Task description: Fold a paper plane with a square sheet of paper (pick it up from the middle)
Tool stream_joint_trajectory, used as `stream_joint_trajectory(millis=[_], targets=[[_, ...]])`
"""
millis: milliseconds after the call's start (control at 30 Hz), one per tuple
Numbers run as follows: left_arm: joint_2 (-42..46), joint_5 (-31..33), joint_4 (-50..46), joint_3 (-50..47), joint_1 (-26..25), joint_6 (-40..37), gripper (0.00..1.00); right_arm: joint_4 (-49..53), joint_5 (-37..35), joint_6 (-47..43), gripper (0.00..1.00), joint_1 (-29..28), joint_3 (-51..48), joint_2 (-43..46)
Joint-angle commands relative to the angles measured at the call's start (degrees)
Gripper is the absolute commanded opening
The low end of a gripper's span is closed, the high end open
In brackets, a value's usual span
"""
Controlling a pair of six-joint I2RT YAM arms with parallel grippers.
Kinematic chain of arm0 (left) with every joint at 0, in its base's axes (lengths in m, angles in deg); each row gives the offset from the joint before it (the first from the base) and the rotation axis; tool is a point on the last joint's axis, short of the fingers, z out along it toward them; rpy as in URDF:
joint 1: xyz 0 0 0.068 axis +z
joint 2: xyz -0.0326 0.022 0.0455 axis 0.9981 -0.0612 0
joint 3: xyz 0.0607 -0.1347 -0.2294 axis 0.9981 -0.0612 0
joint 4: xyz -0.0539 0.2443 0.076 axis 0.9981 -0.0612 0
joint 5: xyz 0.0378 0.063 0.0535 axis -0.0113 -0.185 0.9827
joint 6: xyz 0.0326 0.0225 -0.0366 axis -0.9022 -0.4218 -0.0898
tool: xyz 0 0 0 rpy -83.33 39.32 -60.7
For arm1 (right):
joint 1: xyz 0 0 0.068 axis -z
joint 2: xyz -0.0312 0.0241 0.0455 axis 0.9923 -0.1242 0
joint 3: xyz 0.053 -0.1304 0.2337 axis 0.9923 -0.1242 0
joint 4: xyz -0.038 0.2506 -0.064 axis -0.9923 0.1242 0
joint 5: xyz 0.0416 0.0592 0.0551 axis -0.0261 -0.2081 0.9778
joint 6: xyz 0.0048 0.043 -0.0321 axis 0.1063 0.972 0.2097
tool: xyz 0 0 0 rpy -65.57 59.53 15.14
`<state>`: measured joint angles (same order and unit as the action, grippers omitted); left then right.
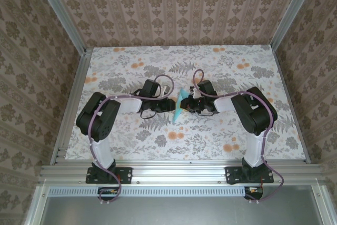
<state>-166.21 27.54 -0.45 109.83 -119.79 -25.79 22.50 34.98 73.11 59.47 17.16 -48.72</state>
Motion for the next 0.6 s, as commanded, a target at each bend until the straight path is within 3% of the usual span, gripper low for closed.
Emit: stream_joint_trajectory(millis=[0, 300, 567], targets=[[-0.4, -1.1, 1.7, -0.1, 0.1, 1.3, 0.30, 0.7, -0.9, -0.7, 0.14, 0.5, -0.9, -1.2], [-3.6, -1.2, -1.4, 1.1, -0.7, -0.4, 0.24, 0.5, -1.0, -0.6, 0.14, 0.5, -1.1, -1.3], [-3.8, -1.1, -3.1, 2.3, -1.7, -1.8, 0.24, 0.3, -1.0, -0.2, 0.18, 0.5, -1.1, -0.8]])
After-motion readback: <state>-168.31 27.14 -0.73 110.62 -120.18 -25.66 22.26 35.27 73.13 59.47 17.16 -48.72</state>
